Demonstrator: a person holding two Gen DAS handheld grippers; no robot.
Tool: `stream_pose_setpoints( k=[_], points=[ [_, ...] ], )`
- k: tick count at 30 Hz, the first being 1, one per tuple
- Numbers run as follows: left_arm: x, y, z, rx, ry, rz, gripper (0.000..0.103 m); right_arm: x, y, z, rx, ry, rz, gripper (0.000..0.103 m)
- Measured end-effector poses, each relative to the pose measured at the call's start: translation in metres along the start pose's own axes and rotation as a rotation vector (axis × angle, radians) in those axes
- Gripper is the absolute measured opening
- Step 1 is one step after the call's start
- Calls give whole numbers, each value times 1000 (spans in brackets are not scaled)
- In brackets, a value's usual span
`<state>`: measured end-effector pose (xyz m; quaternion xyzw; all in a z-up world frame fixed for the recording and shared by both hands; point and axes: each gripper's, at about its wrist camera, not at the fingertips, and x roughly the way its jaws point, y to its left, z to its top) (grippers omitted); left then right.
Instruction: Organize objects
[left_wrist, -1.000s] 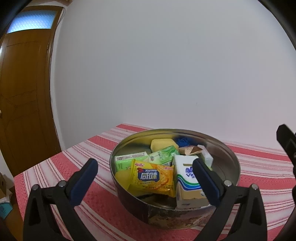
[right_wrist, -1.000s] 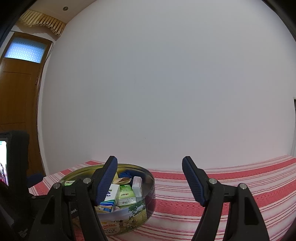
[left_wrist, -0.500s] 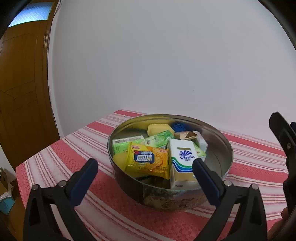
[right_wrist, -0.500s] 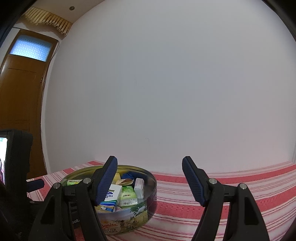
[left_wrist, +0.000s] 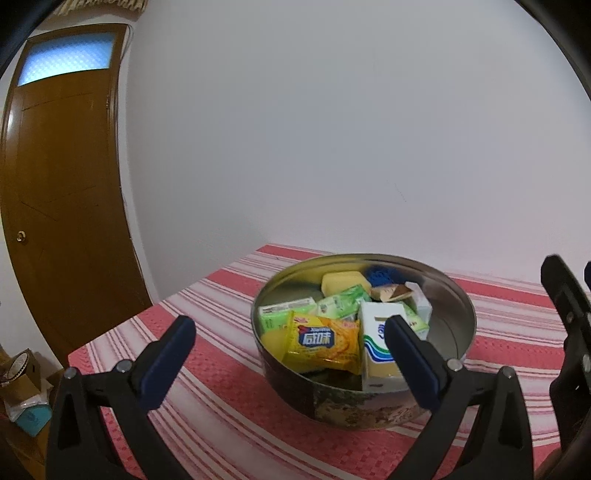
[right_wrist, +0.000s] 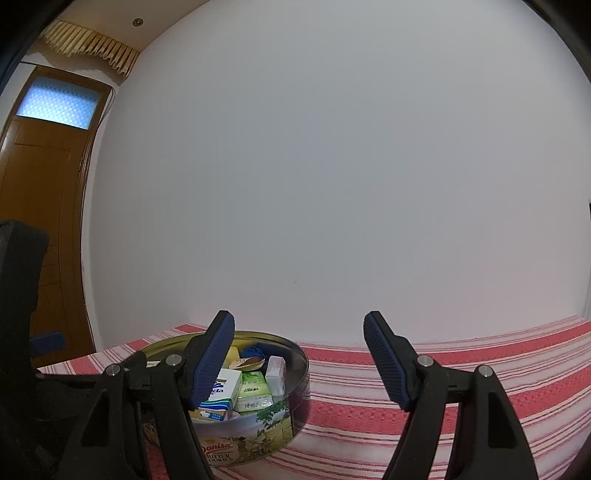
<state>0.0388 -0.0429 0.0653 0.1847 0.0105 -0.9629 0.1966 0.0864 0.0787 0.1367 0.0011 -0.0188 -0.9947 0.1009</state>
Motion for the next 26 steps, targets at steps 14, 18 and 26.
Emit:
stream_pose_setpoints(
  k=[14, 18, 26],
  points=[
    [2, 6, 3, -40, 47, -40, 103, 13, 7, 3, 5, 22, -10, 75],
    [3, 6, 3, -37, 45, -27, 103, 14, 10, 5, 8, 22, -12, 75],
    [4, 4, 3, -46, 55, -42, 103, 13, 10, 4, 7, 23, -15, 75]
  ],
)
